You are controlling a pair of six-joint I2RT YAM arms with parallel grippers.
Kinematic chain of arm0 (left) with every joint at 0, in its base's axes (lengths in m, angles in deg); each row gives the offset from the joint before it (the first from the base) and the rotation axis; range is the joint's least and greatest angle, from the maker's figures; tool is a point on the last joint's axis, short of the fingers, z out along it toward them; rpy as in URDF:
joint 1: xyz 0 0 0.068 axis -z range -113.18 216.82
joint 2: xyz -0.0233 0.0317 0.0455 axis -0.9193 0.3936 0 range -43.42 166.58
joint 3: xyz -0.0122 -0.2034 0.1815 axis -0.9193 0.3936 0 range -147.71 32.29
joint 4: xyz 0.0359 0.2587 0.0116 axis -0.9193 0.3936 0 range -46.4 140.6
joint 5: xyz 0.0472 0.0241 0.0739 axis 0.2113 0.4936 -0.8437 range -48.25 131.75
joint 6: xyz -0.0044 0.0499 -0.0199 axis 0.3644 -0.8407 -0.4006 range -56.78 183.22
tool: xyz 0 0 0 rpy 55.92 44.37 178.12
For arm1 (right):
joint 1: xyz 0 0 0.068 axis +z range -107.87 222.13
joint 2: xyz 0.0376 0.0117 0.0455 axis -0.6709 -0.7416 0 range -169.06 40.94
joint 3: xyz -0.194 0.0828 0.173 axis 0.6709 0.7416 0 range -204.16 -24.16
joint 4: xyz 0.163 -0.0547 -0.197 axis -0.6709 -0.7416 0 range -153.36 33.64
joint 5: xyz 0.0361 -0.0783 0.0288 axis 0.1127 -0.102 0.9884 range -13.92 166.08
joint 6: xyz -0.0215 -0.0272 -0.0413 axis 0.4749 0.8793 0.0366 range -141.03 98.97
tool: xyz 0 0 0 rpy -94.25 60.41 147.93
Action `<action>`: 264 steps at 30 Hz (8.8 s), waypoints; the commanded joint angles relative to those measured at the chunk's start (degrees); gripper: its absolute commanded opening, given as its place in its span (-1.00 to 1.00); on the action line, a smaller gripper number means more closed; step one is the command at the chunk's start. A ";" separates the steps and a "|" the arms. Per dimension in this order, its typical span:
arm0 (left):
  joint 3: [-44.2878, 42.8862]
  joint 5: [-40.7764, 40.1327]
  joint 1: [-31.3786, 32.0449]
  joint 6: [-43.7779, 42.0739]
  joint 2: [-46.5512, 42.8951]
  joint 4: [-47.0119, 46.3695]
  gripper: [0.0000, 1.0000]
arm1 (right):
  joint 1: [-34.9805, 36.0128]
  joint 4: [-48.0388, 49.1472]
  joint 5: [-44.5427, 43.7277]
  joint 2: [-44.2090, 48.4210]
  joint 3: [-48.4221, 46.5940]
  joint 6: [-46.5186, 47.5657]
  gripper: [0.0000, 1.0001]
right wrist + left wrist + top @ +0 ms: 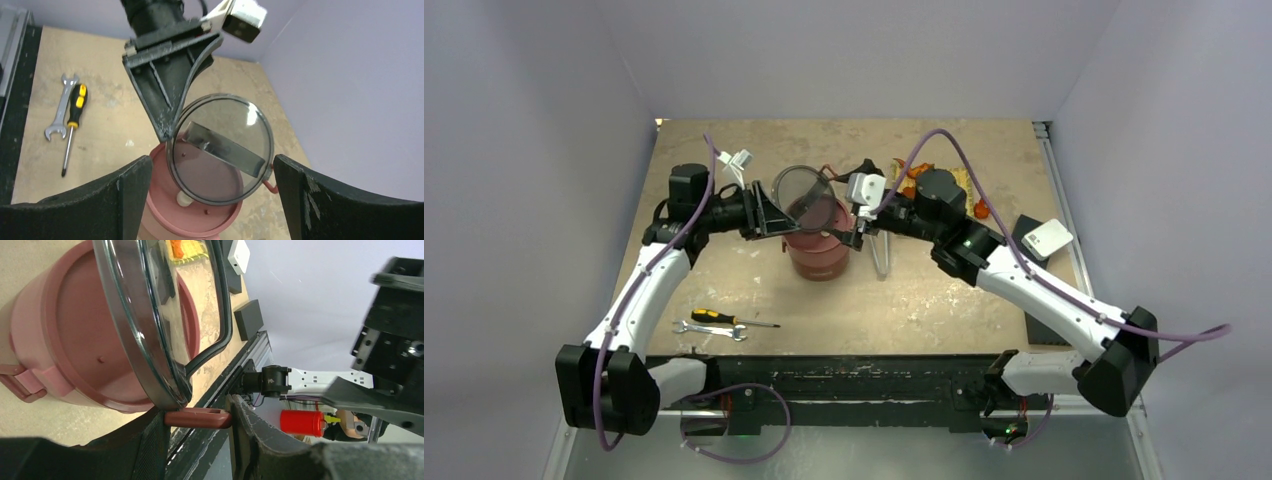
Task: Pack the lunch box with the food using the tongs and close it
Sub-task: Adjust the box lid, then place the cover in the packing box.
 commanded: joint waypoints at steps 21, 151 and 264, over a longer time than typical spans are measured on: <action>-3.11 6.09 -0.18 -3.47 -3.54 1.15 -0.73 | -4.09 -29.89 10.80 -20.69 -26.11 18.30 0.67; 5.84 -30.73 0.15 5.08 -6.54 -9.23 -1.00 | 4.12 -7.41 -10.93 1.97 -12.49 -28.32 0.98; 10.64 -37.30 2.44 3.46 -6.78 -6.81 -1.00 | -5.51 -22.91 -23.66 -9.31 -3.25 -55.86 -1.00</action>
